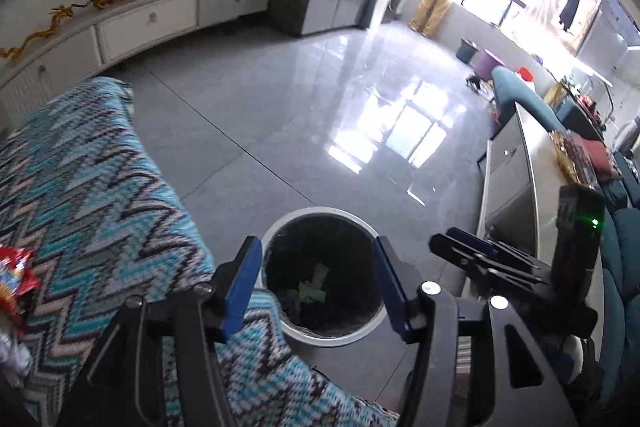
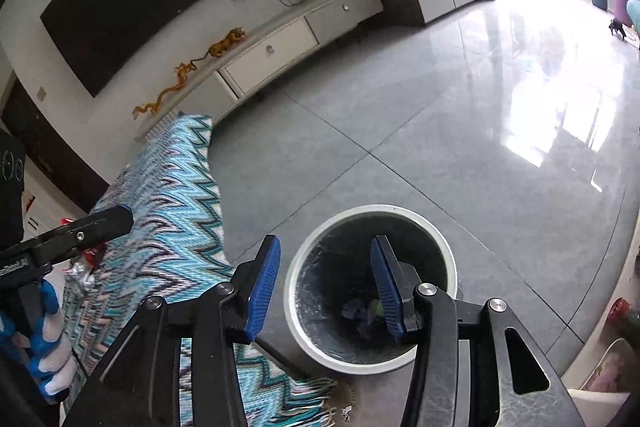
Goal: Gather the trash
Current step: 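Carry both items over the trash bin and open both grippers, then return both open tools to the remaining wrappers on the blanket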
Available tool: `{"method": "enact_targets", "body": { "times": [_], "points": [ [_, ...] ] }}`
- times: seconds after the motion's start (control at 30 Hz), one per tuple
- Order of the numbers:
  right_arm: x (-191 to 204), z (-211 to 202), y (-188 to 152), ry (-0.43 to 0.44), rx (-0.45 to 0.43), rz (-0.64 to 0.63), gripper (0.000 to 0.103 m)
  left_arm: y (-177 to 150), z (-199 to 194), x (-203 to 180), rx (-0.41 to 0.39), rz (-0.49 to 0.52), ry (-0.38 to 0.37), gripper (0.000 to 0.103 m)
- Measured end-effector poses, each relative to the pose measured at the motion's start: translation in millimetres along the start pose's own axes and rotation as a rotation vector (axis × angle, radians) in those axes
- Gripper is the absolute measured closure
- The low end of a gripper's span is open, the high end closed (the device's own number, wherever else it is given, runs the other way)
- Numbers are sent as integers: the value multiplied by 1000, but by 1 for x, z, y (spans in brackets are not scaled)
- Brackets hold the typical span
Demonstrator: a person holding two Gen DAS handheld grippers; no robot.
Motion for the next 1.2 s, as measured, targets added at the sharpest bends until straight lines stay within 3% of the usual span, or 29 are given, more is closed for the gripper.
{"method": "enact_targets", "body": {
  "times": [0.47,0.8,1.0,1.2],
  "points": [
    [82,-91,30,57,-155,-138,53,15,-150,67,-304,-139,217,43],
    [139,-139,34,86,-228,-228,53,-13,-257,137,-454,-232,344,43],
    [170,-155,27,97,-240,-283,53,-43,-310,167,-529,-261,534,43],
    [205,-167,22,110,-249,-352,53,-67,-341,183,-582,-257,606,43]
  ]
}}
Point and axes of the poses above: each gripper's, at about its wrist camera, not at the fingertips, and z roughly the way its jaws point, x to its left, y to its top, the point moved 10 cm from there along z, roughly the way its jaws point, and after that the axes turned 1 degree about y, right-handed, at the moved point
